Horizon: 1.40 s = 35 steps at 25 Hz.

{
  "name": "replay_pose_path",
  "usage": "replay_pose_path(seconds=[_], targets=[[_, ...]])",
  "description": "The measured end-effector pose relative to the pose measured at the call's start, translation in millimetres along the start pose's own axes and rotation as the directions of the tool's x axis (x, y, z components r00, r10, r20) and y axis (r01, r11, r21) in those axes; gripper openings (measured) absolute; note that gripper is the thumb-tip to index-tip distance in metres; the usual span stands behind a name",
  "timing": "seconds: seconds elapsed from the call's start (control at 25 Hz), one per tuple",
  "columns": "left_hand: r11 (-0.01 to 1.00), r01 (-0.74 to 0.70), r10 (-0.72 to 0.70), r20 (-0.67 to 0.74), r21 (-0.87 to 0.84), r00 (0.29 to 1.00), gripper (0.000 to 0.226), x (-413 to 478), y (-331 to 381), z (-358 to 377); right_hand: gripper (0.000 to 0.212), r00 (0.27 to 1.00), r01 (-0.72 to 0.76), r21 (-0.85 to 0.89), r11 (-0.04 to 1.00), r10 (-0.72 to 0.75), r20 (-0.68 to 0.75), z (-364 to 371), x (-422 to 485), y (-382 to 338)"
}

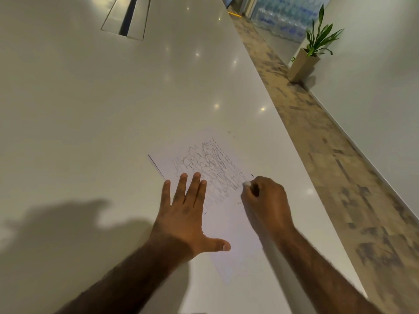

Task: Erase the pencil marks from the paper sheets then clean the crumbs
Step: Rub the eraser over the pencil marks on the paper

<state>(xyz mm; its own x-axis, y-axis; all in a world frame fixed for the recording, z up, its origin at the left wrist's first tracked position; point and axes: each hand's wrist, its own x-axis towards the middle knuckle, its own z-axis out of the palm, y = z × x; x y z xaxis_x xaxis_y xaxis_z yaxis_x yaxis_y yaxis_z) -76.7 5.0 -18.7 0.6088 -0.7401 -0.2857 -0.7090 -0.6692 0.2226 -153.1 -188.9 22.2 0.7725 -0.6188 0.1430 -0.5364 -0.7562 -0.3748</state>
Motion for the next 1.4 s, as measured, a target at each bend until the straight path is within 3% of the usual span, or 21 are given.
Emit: replay_pose_path(seconds=[0.16,0.28,0.36,0.52,0.56,0.68,0.8,0.88,1.0,1.2,1.32,1.4], targets=[[1.0,0.005,-0.005,0.0,-0.005,1.0,0.143,0.1,0.4,-0.2,0.037,0.998,0.055,0.142,0.988,-0.058,0.022,-2.9,-10.5,2.2],[1.0,-0.002,0.002,-0.016,-0.003,1.0,0.139,0.3,-1.0,2.5,0.035,0.965,0.233,0.063,0.971,-0.238,0.106,8.0,-53.0,-8.2],[1.0,-0.008,0.007,-0.023,-0.012,1.0,0.139,1.0,-1.7,3.5,0.034,0.943,0.326,-0.052,0.944,-0.322,0.081,13.9,-62.5,-5.0],[0.999,-0.025,0.024,-0.028,-0.035,0.999,0.141,0.6,-3.0,4.3,0.037,0.998,-0.055,0.013,0.998,0.056,-0.04,-12.5,-7.4,23.2],[0.999,-0.025,0.024,-0.029,-0.041,0.999,0.141,0.1,-3.1,4.3,0.038,0.995,-0.081,0.035,0.996,0.083,-0.056,-14.8,-3.0,26.9],[0.999,-0.016,0.015,-0.037,-0.037,0.999,0.142,0.8,-2.1,5.2,0.036,0.991,0.129,-0.002,0.992,-0.129,0.032,3.9,-36.2,3.9],[1.0,-0.011,0.01,-0.051,-0.024,0.999,0.142,2.2,-2.5,6.7,0.036,0.922,0.387,-0.094,0.917,-0.382,0.072,19.5,-55.5,1.9],[0.999,-0.021,0.019,-0.06,-0.028,0.998,0.142,1.4,-3.5,7.7,0.036,0.963,0.268,-0.124,0.955,-0.271,-0.002,5.4,-20.3,15.9],[0.999,-0.019,0.017,-0.08,-0.033,0.997,0.144,-0.2,-3.8,8.7,0.037,0.996,0.07,-0.017,0.997,-0.07,-0.048,-8.8,7.2,24.8],[1.0,-0.006,0.004,-0.082,-0.015,0.997,0.145,2.3,-2.9,8.6,0.031,0.91,0.414,-0.131,0.901,-0.408,0.069,16.7,-29.9,4.1],[1.0,-0.018,0.016,-0.072,-0.025,0.997,0.143,1.3,-3.9,8.2,0.038,0.968,0.238,-0.143,0.961,-0.247,-0.046,-4.1,9.9,17.9],[0.999,-0.018,0.017,-0.062,-0.026,0.998,0.143,0.8,-2.7,7.3,0.04,0.971,0.225,-0.103,0.969,-0.231,-0.056,-7.7,13.1,17.4]])
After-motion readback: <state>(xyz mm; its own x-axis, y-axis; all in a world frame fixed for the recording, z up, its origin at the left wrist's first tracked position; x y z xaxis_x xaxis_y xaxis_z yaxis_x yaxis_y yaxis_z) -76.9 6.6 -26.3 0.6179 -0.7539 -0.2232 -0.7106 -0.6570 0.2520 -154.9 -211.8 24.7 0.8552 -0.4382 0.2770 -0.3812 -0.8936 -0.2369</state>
